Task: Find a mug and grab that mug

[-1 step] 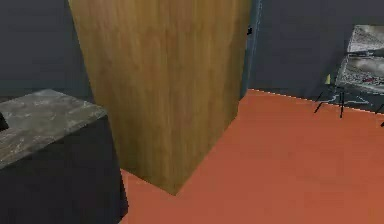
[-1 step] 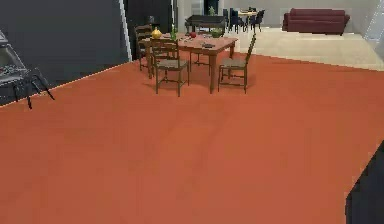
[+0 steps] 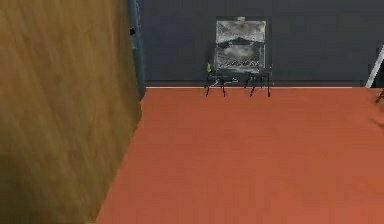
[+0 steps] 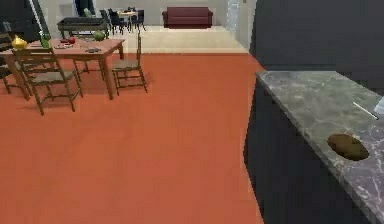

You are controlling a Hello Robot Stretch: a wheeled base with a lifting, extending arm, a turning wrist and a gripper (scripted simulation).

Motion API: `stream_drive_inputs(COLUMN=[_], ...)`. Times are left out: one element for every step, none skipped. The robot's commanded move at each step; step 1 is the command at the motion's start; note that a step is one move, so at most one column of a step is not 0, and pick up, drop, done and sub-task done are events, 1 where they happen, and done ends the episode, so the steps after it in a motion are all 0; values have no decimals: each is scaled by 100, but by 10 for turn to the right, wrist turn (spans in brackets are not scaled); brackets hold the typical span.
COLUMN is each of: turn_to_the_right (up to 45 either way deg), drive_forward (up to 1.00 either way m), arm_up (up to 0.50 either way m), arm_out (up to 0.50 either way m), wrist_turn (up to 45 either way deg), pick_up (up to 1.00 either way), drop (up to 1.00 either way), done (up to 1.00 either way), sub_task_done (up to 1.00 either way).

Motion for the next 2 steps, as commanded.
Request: stream_drive_inputs(turn_to_the_right=[0,450], drive_forward=[5,0], arm_up=[0,0], arm_out=[0,0], wrist_turn=[0,0], pick_up=[0,0], drop=[0,0], done=[0,0], sub_task_done=[0,0])
